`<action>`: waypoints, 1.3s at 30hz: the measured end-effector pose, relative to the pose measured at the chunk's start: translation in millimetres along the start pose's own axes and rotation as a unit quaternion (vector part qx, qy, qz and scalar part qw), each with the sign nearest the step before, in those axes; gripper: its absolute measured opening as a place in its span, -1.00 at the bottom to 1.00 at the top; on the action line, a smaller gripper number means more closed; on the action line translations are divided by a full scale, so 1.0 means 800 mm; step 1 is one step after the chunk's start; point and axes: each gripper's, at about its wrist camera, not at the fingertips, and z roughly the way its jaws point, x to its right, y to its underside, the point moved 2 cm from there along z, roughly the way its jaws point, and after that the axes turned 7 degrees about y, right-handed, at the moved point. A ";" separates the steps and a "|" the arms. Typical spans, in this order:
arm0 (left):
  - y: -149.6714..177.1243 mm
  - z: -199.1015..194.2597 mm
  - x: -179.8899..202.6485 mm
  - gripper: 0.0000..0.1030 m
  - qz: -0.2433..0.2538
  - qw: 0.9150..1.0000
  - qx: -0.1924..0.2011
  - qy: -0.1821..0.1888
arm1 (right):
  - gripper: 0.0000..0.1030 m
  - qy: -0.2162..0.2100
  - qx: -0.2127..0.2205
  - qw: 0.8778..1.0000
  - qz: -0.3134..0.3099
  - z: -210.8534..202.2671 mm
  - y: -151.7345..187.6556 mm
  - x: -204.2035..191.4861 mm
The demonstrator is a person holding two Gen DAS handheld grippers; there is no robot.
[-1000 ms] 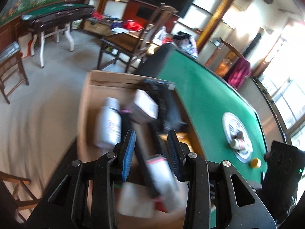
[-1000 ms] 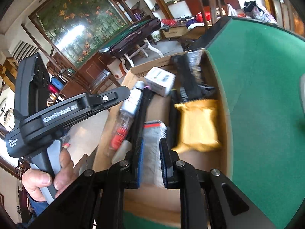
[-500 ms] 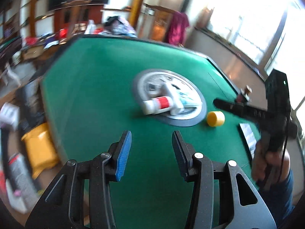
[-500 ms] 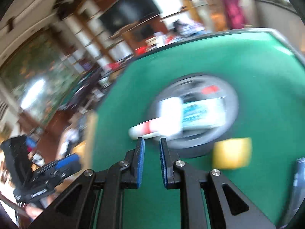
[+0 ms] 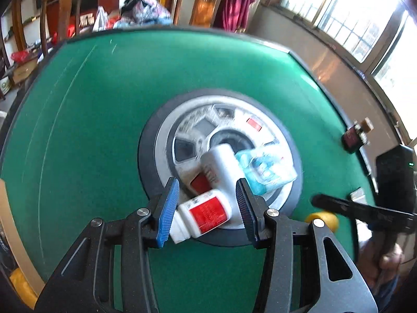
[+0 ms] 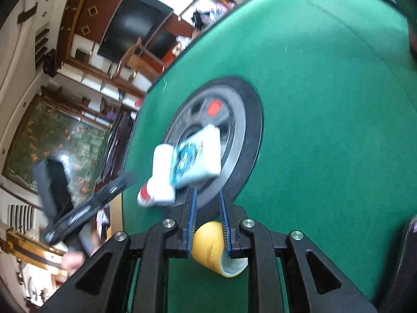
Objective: Organize objects
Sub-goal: 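Grasp the white red-labelled medicine bottle with the left gripper while the right grasps the yellow tape roll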
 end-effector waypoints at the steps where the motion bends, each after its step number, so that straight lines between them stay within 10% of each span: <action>1: 0.006 0.001 0.000 -0.12 0.005 1.000 -0.006 0.002 | -0.65 -0.011 -0.007 1.000 0.005 -0.001 0.004 -0.002; 13: 0.072 0.021 0.048 -0.11 0.107 0.993 -0.043 -0.028 | -0.44 0.002 0.025 0.999 -0.024 -0.023 0.013 -0.020; 26: 0.117 -0.006 0.016 -0.34 0.008 0.998 0.034 -0.052 | -0.27 0.025 0.005 0.992 -0.121 -0.019 0.035 -0.056; 39: 0.120 -0.018 -0.003 -0.34 0.001 0.999 0.042 -0.026 | -0.15 0.190 -0.023 0.892 -0.409 0.000 0.125 -0.085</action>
